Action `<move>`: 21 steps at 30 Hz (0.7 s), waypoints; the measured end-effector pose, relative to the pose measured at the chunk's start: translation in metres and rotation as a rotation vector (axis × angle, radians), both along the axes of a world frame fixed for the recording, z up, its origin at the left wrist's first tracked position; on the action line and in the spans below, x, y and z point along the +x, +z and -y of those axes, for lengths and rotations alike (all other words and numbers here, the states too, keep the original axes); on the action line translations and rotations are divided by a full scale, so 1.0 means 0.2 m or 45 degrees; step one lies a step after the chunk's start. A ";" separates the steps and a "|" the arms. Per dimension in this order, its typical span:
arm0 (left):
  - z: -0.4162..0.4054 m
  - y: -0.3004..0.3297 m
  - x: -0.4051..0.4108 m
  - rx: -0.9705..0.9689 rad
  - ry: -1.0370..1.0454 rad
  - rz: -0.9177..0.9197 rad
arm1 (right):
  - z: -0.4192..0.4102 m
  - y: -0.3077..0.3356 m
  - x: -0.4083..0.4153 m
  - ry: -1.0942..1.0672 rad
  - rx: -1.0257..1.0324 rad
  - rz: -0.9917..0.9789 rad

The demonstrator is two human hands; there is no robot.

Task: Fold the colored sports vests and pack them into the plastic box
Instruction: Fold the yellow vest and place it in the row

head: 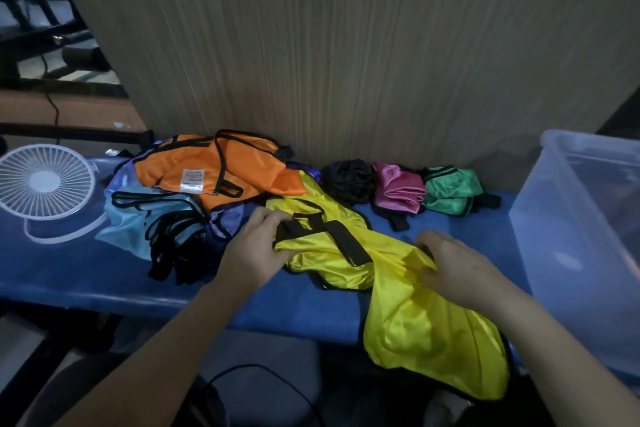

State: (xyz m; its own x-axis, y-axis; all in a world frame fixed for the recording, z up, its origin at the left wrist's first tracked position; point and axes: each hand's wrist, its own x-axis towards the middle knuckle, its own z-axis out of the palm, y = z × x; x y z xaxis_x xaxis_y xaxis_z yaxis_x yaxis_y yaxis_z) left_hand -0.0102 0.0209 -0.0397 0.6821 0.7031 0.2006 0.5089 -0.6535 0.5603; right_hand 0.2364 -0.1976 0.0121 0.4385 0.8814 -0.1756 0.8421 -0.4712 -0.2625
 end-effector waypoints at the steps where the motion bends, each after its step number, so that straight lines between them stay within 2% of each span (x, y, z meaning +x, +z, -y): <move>1: 0.01 0.00 0.00 -0.008 -0.006 0.017 | 0.00 0.00 -0.01 0.023 0.063 -0.056; 5: 0.07 0.03 0.00 -0.068 -0.155 0.056 | -0.06 0.02 -0.13 0.163 0.383 -0.169; 11: 0.18 0.07 -0.03 -0.286 -0.491 -0.040 | -0.19 -0.03 -0.29 0.253 0.433 -0.121; 15: 0.17 0.08 -0.06 -0.364 -0.454 -0.014 | -0.22 -0.03 -0.32 0.172 0.501 -0.109; 21: 0.14 0.08 -0.05 -0.316 -0.401 0.039 | -0.17 0.02 -0.27 0.003 0.567 -0.508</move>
